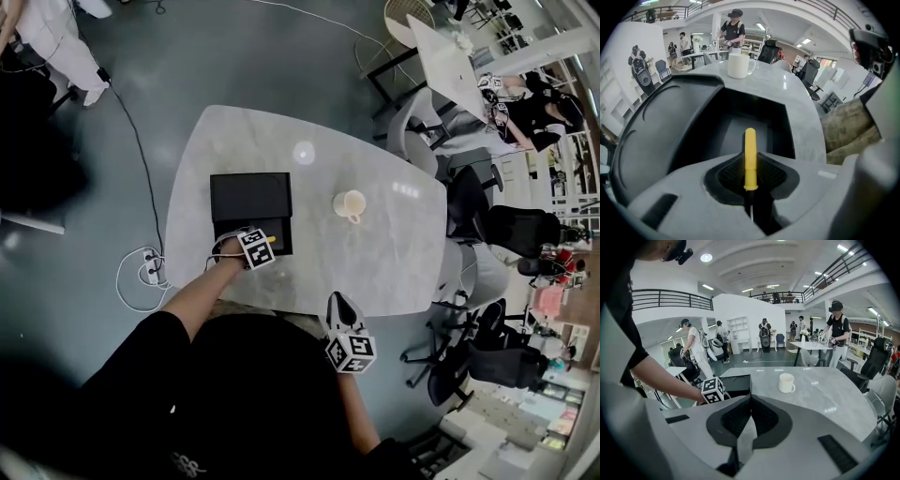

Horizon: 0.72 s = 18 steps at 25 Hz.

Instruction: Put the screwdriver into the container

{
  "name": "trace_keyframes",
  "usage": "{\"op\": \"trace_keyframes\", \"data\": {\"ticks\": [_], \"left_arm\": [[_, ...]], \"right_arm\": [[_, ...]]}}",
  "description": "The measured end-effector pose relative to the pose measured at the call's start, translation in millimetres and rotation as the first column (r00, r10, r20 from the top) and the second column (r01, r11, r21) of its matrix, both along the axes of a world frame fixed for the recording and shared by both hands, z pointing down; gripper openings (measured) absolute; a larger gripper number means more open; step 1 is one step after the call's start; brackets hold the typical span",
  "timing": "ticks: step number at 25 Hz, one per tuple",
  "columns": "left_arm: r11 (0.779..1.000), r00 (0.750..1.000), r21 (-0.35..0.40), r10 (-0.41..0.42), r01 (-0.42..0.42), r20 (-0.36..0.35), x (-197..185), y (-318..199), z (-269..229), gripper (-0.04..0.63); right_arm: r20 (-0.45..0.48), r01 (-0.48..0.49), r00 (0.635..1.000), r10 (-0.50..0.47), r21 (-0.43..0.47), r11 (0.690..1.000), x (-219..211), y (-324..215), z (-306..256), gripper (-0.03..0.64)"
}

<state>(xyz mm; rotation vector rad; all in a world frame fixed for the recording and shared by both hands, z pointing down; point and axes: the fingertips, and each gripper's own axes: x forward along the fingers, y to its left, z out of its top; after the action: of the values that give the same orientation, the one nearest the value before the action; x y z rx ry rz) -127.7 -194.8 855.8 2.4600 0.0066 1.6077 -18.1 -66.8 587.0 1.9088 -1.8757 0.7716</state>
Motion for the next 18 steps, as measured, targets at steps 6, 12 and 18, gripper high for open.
{"op": "trace_keyframes", "data": {"ticks": [6,12,18], "left_arm": [[0.998,0.999,0.062,-0.009,0.012,-0.049,2,-2,-11,0.098],[0.988,0.975,0.028,-0.144,0.151,-0.172,0,-14,-43,0.186],[0.911,0.872,0.026,-0.386,0.412,-0.3,-35,-20,-97,0.199]], "right_arm": [[0.022,-0.015,1.0,0.015,-0.019,1.0,8,11,3,0.008],[0.018,0.026,0.999,-0.027,0.034,0.999,21,-6,-2,0.008],[-0.062,0.161,0.986,-0.157,0.06,0.985,18,-13,-5,0.008]]}}
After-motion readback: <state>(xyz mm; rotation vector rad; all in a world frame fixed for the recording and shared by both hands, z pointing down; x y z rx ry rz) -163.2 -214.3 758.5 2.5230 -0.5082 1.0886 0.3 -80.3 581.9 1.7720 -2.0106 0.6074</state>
